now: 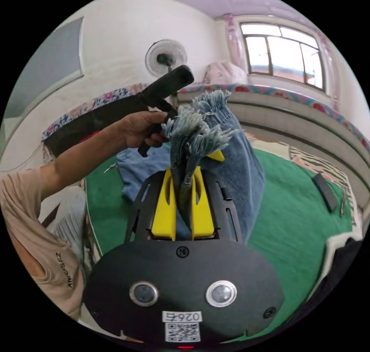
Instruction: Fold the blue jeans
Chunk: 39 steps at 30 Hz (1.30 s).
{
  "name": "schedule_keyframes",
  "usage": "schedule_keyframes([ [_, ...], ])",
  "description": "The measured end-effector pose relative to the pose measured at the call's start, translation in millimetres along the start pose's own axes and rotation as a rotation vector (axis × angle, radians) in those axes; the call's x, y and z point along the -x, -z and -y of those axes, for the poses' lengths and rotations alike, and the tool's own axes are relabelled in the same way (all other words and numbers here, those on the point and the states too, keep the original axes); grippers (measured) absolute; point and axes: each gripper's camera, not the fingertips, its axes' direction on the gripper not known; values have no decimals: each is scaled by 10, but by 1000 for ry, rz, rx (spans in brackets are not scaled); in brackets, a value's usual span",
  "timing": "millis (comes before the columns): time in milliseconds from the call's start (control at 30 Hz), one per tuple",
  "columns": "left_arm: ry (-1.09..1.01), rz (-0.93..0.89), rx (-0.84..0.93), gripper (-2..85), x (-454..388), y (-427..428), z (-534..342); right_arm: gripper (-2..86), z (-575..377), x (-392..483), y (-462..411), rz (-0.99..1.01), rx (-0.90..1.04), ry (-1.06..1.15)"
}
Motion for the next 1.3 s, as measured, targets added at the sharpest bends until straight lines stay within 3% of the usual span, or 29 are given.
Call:
schedule_keyframes([
  [167, 282, -92, -21, 56, 1073, 10, -882, 42, 156, 378, -1484, 97, 326, -51],
  [233, 354, -178, -30, 112, 1478, -1, -1202, 63, 119, 395, -1882, 106, 444, -96],
  [300, 371, -291, -163, 153, 1608, 184, -1407, 86, 80, 413, -1991, 152, 438, -132],
  [400, 361, -188, -290, 166, 1538, 601, -1656, 101, 100, 437, -1887, 202, 433, -122],
  [533, 201, -117, -377, 58, 1114, 810, -1642, 72, 63, 297, -1579, 217, 264, -220],
  [600, 119, -135, -339, 16, 936, 652, -1450, 56, -10, 181, -1607, 173, 206, -282],
  [667, 73, -77, -235, -1, 833, 359, -1201, 33, -104, 27, -1966, 83, 323, -291],
  [733, 173, 135, 83, -6, 978, -174, -943, 13, -214, -77, -2291, 50, 457, -271],
  [833, 273, -78, -72, -9, 1123, -11, -1044, -5, -208, -302, -2224, 153, 400, -335],
  [1033, 108, -170, -377, -10, 523, 165, -894, -9, -212, -845, -1570, -45, 149, -413],
  [1100, 32, -204, -290, -10, 356, -195, -580, -9, -268, -1010, -1612, -58, 161, -444],
  [1200, 160, -43, 144, -9, 443, -1170, -146, -8, -402, -1215, -1994, -211, 440, -416],
  [1300, 236, -141, -6, -8, 451, -1200, -122, -1, -525, -1345, -1888, -178, 379, -447],
])
